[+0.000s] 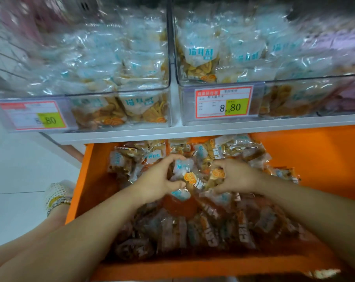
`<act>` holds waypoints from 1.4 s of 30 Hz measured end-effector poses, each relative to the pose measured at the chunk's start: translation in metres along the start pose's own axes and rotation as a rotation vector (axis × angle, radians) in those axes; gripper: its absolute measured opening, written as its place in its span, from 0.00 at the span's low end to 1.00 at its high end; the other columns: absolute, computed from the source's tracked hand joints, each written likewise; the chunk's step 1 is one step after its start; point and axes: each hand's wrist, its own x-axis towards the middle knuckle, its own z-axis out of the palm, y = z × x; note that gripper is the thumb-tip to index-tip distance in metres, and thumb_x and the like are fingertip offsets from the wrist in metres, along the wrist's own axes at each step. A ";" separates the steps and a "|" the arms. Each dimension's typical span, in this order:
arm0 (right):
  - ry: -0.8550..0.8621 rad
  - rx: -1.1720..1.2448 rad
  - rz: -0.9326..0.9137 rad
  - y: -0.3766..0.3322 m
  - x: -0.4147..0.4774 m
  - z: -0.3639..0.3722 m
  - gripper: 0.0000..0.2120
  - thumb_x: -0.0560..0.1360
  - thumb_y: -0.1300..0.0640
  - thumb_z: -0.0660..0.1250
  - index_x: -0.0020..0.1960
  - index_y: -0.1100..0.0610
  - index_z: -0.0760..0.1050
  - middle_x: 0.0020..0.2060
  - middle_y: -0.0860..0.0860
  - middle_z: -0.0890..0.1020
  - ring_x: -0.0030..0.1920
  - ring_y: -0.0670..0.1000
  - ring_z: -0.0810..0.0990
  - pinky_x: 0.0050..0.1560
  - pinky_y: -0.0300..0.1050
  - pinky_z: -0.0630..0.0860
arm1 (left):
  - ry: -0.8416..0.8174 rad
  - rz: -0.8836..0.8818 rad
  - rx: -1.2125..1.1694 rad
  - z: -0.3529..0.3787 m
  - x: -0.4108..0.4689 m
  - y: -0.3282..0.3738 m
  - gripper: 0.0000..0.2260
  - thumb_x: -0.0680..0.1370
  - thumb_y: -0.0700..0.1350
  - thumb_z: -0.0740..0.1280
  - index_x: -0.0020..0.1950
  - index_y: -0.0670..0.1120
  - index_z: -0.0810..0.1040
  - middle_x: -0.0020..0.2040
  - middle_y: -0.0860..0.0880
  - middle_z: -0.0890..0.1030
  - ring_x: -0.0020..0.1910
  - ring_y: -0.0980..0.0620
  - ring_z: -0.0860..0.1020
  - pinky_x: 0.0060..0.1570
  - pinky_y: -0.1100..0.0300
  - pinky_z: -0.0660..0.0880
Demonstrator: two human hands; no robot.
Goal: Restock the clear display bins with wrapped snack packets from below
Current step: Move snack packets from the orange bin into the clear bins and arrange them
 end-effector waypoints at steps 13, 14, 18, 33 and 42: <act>0.489 -0.177 -0.213 -0.107 -0.153 -0.078 0.20 0.65 0.46 0.77 0.50 0.51 0.72 0.41 0.46 0.79 0.42 0.49 0.77 0.43 0.51 0.75 | 0.260 0.388 0.222 -0.066 -0.148 0.146 0.24 0.73 0.49 0.72 0.62 0.66 0.67 0.60 0.65 0.70 0.58 0.72 0.68 0.60 0.65 0.71; 0.526 -0.189 -0.231 -0.119 -0.163 -0.085 0.21 0.65 0.46 0.76 0.51 0.51 0.72 0.40 0.46 0.78 0.41 0.49 0.77 0.43 0.51 0.75 | 0.297 0.415 0.219 -0.073 -0.158 0.155 0.24 0.71 0.51 0.72 0.63 0.66 0.68 0.61 0.69 0.69 0.59 0.70 0.69 0.63 0.58 0.71; 0.728 -0.055 -0.338 -0.164 -0.175 -0.110 0.22 0.63 0.45 0.77 0.49 0.45 0.68 0.36 0.41 0.76 0.38 0.42 0.76 0.39 0.44 0.74 | 0.480 0.543 0.159 -0.108 -0.181 0.185 0.25 0.67 0.53 0.70 0.62 0.67 0.68 0.57 0.71 0.72 0.58 0.64 0.74 0.57 0.56 0.77; 0.847 0.318 -0.364 -0.245 -0.046 -0.145 0.24 0.69 0.47 0.74 0.60 0.51 0.68 0.51 0.46 0.78 0.50 0.46 0.76 0.45 0.39 0.73 | 0.922 0.441 -0.082 -0.189 -0.101 0.152 0.27 0.77 0.44 0.69 0.72 0.57 0.64 0.64 0.62 0.65 0.63 0.65 0.61 0.62 0.65 0.63; 0.859 -0.454 -0.184 -0.238 -0.021 -0.150 0.23 0.76 0.44 0.63 0.69 0.49 0.67 0.71 0.51 0.64 0.72 0.53 0.55 0.70 0.50 0.55 | 1.112 0.442 -0.134 -0.194 -0.105 0.144 0.27 0.77 0.41 0.68 0.72 0.58 0.64 0.66 0.56 0.66 0.54 0.73 0.66 0.46 0.85 0.61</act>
